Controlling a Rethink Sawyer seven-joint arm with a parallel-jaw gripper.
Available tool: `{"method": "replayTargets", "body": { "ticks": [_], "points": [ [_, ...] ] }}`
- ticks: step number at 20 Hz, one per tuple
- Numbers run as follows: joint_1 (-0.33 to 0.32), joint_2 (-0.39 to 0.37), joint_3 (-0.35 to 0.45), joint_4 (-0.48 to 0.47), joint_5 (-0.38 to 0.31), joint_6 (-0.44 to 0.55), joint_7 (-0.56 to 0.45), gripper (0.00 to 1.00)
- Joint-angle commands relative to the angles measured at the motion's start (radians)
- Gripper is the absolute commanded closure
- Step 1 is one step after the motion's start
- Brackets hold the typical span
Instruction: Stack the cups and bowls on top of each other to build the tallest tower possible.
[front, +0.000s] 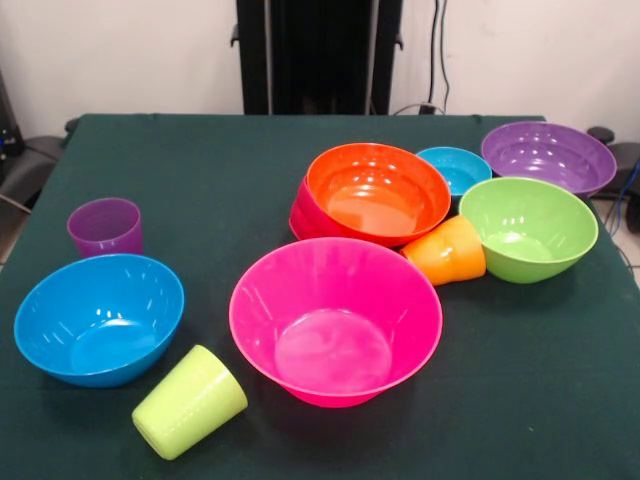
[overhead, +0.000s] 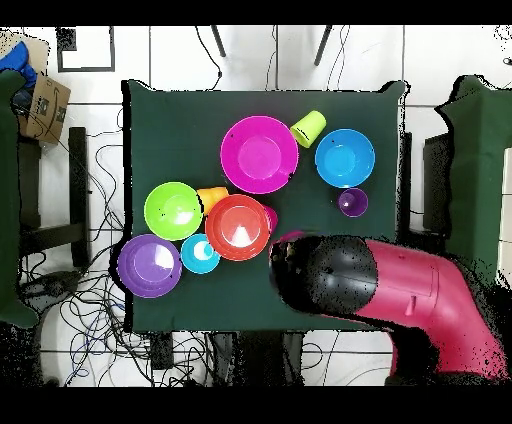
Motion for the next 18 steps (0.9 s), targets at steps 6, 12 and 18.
{"method": "replayTargets", "body": {
  "ticks": [6,12,18],
  "points": [
    [-0.116,-0.081,0.139,0.124,0.141,-0.034,-0.379,0.00],
    [-0.124,-0.118,0.156,0.102,0.144,0.015,-0.365,0.00],
    [-0.138,-0.069,0.186,0.114,0.123,-0.034,-0.347,0.00]
  ]
}}
